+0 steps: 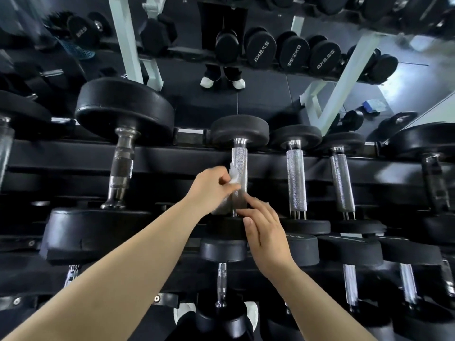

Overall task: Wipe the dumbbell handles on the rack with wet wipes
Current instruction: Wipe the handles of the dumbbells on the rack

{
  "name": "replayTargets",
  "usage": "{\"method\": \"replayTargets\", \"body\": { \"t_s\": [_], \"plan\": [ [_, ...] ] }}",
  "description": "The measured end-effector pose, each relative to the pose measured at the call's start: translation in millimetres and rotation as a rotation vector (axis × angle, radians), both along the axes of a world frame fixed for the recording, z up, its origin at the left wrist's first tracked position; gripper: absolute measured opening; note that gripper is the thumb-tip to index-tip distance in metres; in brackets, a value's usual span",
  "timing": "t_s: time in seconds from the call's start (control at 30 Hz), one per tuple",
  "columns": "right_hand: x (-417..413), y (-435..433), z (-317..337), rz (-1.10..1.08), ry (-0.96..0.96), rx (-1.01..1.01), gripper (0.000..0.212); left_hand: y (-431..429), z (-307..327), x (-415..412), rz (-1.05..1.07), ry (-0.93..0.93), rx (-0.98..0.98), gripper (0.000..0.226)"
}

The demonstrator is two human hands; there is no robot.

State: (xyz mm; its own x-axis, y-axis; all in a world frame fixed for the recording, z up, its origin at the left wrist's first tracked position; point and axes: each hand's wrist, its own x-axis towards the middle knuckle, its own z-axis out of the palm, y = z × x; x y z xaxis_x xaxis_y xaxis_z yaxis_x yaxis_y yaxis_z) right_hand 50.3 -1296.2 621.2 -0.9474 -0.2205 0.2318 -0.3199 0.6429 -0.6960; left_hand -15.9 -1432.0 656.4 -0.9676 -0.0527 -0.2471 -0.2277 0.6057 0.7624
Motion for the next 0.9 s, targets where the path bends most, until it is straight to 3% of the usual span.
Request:
{"method": "replayTargets", "body": {
  "t_s": [0.1,0.17,0.3,0.43,0.47,0.67,0.77,0.83,0.9],
  "plan": [
    [1,0,0,-0.017,-0.008,0.002,0.066,1,13,-12,0.135,0.254,-0.007,0.026],
    [1,0,-1,-0.026,0.004,0.01,0.06,8,20,-25,-0.013,0.327,-0.08,0.016],
    [2,-1,-1,-0.031,0.048,0.019,0.062,6,5,-22,-0.379,0.326,-0.252,0.013],
    [2,-1,1,-0.028,0.044,0.035,0.064,-3,-9,2,-0.46,0.352,-0.166,0.011],
    [2,-1,1,-0.024,0.038,0.029,0.064,-4,-8,2,-0.476,0.354,-0.184,0.02],
    [1,-1,2,-0.018,0.008,0.042,0.061,0,9,-25,-0.364,0.36,-0.231,0.017],
    [1,-1,3,-0.022,0.021,0.064,0.062,0,-1,-6,-0.404,0.353,-0.213,0.015],
    [2,0,4,-0.027,0.03,0.072,0.061,2,-3,13,-0.441,0.33,-0.144,0.012],
    [3,0,5,-0.014,0.011,0.06,0.052,-1,5,25,-0.31,0.25,0.017,0.015]
  ]
}}
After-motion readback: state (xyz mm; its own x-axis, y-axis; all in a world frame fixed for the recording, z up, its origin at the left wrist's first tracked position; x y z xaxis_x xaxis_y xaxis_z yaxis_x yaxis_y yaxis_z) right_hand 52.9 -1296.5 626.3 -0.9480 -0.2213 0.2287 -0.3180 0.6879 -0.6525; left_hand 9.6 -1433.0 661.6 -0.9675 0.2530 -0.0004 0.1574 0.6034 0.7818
